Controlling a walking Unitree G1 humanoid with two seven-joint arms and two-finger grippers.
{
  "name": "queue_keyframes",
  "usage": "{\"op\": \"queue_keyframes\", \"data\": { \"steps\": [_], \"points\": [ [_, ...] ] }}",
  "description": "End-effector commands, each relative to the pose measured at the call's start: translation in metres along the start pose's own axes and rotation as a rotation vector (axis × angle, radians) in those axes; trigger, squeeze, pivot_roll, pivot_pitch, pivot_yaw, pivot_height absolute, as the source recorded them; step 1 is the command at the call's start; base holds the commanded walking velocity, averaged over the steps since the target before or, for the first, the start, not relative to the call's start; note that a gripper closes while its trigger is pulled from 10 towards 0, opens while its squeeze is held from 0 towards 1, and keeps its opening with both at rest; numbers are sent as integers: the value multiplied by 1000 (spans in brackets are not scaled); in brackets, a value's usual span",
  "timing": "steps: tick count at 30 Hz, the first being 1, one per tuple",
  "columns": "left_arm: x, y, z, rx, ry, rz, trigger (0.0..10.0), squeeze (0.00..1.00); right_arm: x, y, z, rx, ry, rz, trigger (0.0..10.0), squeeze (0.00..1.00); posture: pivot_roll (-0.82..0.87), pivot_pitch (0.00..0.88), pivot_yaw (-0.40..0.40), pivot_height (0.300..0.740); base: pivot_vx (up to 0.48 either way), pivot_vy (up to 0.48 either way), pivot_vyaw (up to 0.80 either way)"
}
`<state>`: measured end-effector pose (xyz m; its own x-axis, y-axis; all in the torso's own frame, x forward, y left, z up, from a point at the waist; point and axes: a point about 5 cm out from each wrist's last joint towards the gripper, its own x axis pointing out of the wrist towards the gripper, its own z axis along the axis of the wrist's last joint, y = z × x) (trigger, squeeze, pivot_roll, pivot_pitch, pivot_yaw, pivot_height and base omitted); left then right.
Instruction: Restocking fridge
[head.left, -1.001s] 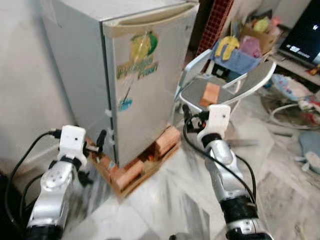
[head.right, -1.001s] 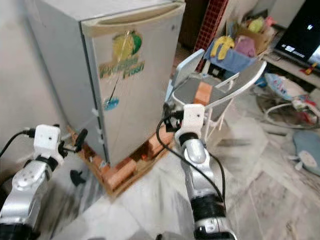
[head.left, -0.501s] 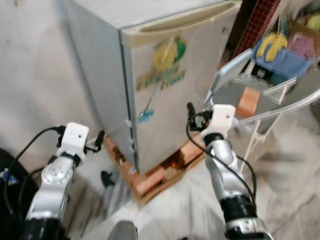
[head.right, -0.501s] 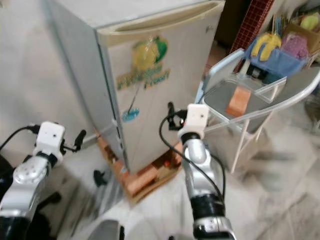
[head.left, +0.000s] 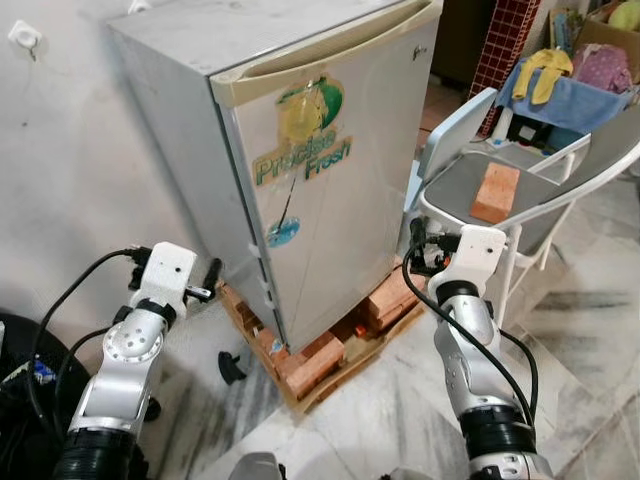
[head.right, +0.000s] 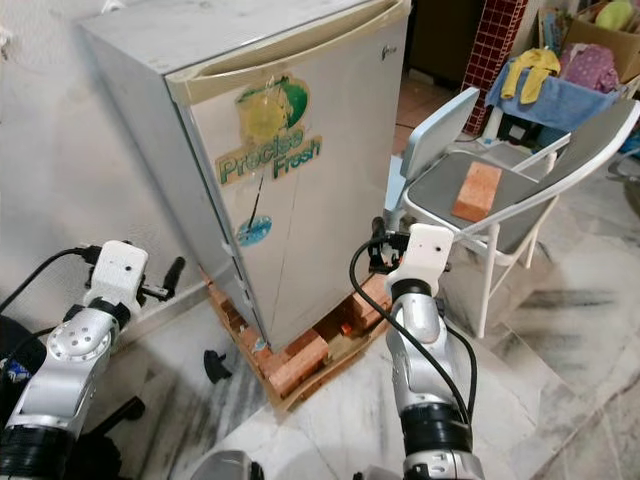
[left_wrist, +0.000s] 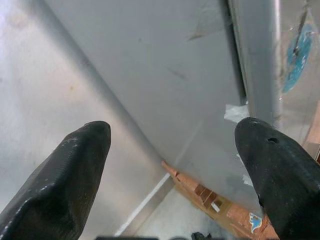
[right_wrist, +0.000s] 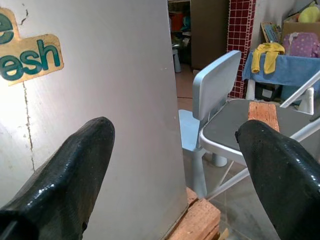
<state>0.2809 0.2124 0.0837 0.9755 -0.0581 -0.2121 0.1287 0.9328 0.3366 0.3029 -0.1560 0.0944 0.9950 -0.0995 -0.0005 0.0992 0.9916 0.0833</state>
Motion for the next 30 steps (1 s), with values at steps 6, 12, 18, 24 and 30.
{"op": "queue_keyframes", "data": {
  "steps": [6,12,18,24,30],
  "points": [
    [0,25,-11,3,49,160,10000,0,3,15,7,-24,-16,86,10000,0,100,0,12,740,0,0,0],
    [2,22,-9,-10,29,168,10000,0,8,16,11,-28,-25,91,10000,0,112,0,-25,740,0,0,0],
    [-2,24,-10,23,14,251,10000,0,10,23,8,-28,-8,128,10000,0,127,0,-53,740,0,0,0],
    [-2,15,-16,-4,25,225,10000,0,12,28,8,-24,-3,150,10000,0,137,0,-64,740,0,0,0],
    [0,9,-12,6,6,201,10000,0,13,29,8,-13,2,154,10000,0,153,0,-58,740,0,0,0]
  ]
}}
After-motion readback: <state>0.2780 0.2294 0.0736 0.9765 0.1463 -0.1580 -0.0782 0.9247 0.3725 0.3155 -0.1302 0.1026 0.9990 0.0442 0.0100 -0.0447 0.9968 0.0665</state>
